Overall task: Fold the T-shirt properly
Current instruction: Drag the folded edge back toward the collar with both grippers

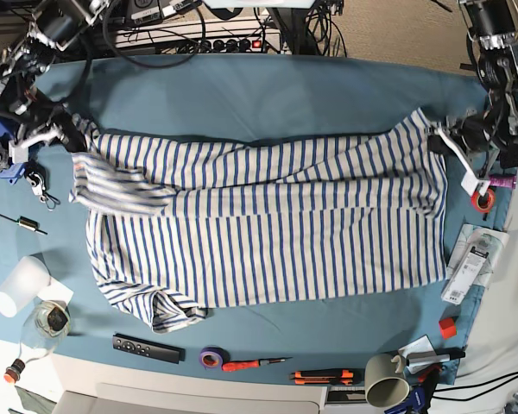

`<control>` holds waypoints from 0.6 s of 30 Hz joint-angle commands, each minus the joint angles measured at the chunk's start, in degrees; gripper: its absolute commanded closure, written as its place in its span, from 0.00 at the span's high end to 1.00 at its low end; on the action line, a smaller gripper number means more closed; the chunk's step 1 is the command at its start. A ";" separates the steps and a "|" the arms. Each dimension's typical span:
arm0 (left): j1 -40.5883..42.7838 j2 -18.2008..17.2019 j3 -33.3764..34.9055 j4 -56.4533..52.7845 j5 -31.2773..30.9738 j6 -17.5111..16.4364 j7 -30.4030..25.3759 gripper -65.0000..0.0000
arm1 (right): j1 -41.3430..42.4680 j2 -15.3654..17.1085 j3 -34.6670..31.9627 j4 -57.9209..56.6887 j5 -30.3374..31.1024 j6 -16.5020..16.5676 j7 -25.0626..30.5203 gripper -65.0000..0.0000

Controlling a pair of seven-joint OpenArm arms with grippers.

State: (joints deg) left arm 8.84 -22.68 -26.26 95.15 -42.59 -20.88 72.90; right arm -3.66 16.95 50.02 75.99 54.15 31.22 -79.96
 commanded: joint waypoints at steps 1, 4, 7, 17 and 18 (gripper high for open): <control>0.24 -1.01 -0.20 2.38 0.68 -0.20 0.02 0.00 | -0.83 1.31 0.20 3.23 0.87 0.33 -0.04 0.00; 2.73 -1.01 -0.22 6.34 3.58 -0.13 -0.90 0.00 | -3.91 1.31 0.20 9.03 0.85 0.94 -0.04 0.00; 5.20 -1.01 -1.51 9.16 4.92 0.02 -0.96 0.00 | -6.69 1.31 0.22 12.20 0.79 0.94 -0.04 0.00; 11.13 -1.01 -14.25 10.73 0.26 -2.38 -1.38 0.00 | -11.80 1.29 0.42 12.85 0.90 0.52 -0.04 0.00; 11.37 -1.01 -14.62 10.73 -0.92 -3.23 -1.36 0.00 | -11.89 1.29 0.39 12.85 0.87 0.46 -0.04 0.00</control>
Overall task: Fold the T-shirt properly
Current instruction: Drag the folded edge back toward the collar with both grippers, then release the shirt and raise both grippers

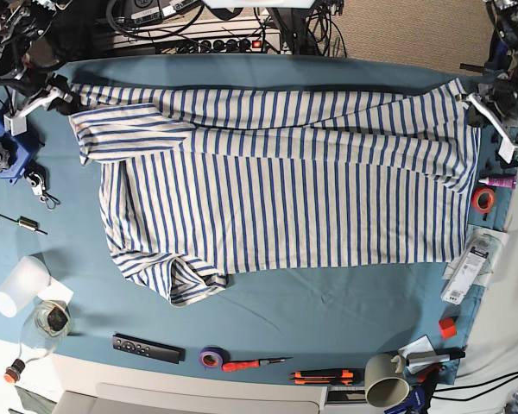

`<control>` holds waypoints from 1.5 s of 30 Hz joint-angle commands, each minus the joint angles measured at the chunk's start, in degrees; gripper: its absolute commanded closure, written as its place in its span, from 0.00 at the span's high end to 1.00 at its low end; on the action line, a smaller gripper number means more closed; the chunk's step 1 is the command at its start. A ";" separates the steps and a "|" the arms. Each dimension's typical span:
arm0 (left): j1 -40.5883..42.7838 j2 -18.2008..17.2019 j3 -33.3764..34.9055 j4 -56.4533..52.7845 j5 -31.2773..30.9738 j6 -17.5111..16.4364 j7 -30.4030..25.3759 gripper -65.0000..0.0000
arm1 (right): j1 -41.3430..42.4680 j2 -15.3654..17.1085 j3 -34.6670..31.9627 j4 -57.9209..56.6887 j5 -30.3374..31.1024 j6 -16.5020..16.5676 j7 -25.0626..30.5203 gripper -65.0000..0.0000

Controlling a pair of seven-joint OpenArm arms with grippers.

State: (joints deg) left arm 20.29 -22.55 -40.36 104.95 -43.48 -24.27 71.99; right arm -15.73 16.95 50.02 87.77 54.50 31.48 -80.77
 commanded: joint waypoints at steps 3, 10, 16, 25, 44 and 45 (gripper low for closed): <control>0.66 -1.11 -0.66 0.94 -0.74 0.17 -0.44 0.00 | 0.17 1.31 0.39 1.07 0.11 0.20 0.77 0.00; 1.64 -1.11 -0.66 0.94 1.14 0.44 -0.39 0.00 | 0.15 1.31 0.39 1.07 -5.14 -0.63 0.77 0.00; 1.62 -1.11 -0.66 0.94 3.89 0.44 -1.44 0.00 | 0.17 1.31 0.42 1.07 -6.27 -1.44 0.77 0.00; 1.60 -1.11 -0.66 0.94 4.74 0.39 -3.08 0.00 | 0.17 1.31 0.39 1.07 -8.00 -2.16 0.77 0.00; 1.62 -1.99 -0.72 1.79 3.74 -2.67 -2.12 0.36 | 0.15 4.72 0.50 1.18 -2.45 -0.42 0.77 0.28; 1.62 -2.34 -0.72 2.25 4.31 -2.51 -2.05 0.36 | 0.17 5.29 0.72 1.18 -2.43 -0.44 0.77 0.28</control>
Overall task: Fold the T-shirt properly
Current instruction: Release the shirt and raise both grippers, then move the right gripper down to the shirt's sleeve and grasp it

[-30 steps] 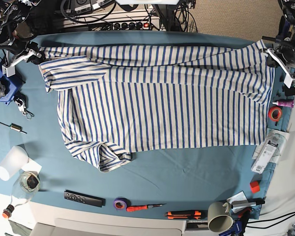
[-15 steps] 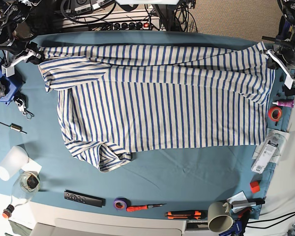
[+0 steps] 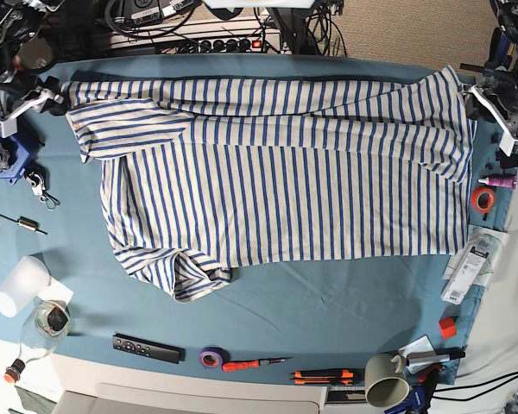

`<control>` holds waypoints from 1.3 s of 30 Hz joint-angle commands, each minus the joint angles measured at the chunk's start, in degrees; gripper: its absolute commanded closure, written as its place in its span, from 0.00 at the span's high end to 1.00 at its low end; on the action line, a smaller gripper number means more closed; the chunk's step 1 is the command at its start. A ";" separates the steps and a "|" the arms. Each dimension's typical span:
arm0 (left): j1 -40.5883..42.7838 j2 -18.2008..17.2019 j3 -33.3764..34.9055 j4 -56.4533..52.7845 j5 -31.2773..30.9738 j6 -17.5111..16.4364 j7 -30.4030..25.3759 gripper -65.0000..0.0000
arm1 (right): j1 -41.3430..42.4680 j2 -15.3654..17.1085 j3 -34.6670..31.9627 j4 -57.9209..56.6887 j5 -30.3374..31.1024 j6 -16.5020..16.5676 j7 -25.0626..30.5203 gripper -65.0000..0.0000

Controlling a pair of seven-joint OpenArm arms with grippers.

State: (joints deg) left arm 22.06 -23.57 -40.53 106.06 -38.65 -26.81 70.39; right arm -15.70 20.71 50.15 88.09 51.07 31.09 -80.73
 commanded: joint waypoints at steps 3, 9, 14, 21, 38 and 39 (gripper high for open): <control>-0.17 -2.71 -0.59 3.52 0.79 1.99 -0.39 0.36 | 0.15 3.28 2.36 1.16 2.71 -0.04 0.73 0.28; -0.17 -3.54 -0.59 8.31 2.40 6.80 -9.92 0.36 | 0.17 4.22 8.50 6.64 5.77 -0.04 0.73 0.28; -2.54 -2.82 -0.57 8.72 2.14 7.30 -15.82 0.36 | 2.38 4.17 9.46 11.04 8.28 0.02 0.73 0.28; -5.55 -2.78 -0.48 8.72 0.92 7.30 -15.67 0.36 | 10.80 3.87 7.45 11.21 5.57 2.10 0.73 0.28; -4.90 -2.78 -0.48 8.72 -3.63 4.24 -10.82 0.36 | 32.76 -2.12 -25.92 5.07 -29.35 1.99 13.46 0.28; -4.90 -2.75 -0.48 8.72 -3.61 4.24 -10.78 0.36 | 34.34 -2.12 -27.61 2.86 -30.25 1.38 14.80 0.28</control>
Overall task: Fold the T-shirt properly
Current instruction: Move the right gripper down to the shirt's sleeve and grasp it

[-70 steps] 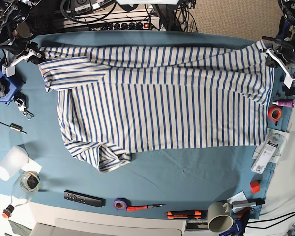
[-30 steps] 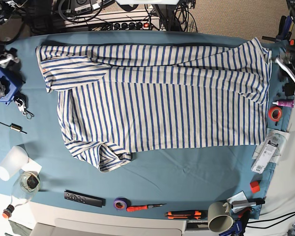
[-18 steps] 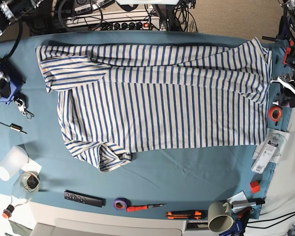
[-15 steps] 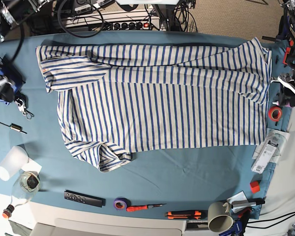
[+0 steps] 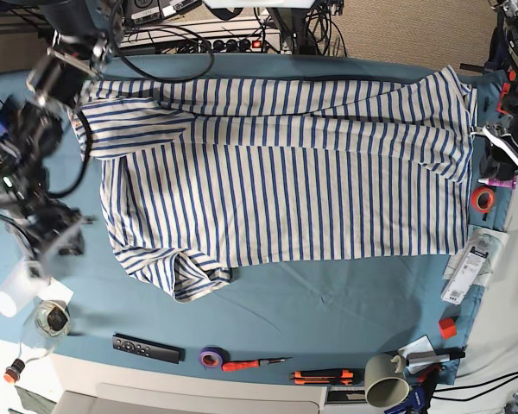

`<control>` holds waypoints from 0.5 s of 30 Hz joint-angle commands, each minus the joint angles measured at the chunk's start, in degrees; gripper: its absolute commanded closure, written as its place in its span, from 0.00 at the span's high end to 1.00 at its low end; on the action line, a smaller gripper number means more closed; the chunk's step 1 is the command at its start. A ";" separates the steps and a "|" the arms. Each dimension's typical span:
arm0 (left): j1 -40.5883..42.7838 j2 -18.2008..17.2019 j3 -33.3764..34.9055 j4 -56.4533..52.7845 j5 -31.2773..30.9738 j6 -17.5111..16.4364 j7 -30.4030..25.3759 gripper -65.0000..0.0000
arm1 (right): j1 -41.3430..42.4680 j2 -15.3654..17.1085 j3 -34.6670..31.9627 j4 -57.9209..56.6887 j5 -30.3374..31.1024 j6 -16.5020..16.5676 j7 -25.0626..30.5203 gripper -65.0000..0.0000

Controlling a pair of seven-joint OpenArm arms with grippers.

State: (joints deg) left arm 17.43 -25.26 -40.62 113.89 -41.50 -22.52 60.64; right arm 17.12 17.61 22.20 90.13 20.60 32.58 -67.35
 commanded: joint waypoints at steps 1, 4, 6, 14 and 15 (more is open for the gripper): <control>-0.26 -1.07 -0.39 0.90 -0.76 -0.02 -1.05 0.36 | 3.06 0.98 -1.20 -1.44 -0.79 -0.85 3.04 0.28; -0.28 -1.07 -0.39 0.90 -0.79 -0.02 -1.05 0.36 | 7.10 0.98 -4.92 -7.67 -4.48 -2.99 7.32 0.28; -0.26 -1.07 -0.39 0.90 -0.76 -0.02 -1.05 0.36 | 9.11 0.98 -6.97 -11.15 -6.01 -3.56 10.12 0.29; -0.24 -1.09 -0.39 0.87 -0.79 -0.02 -1.07 0.36 | 14.05 0.98 -17.81 -23.82 -11.61 -6.40 22.05 0.29; -0.26 -1.09 -0.39 0.87 -0.79 -0.02 -1.07 0.36 | 14.62 0.98 -19.71 -25.49 -12.87 -7.45 22.75 0.29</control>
State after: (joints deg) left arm 17.43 -25.26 -40.60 113.89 -41.63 -22.52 60.64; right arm 29.74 17.91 2.22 63.68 7.40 25.08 -45.87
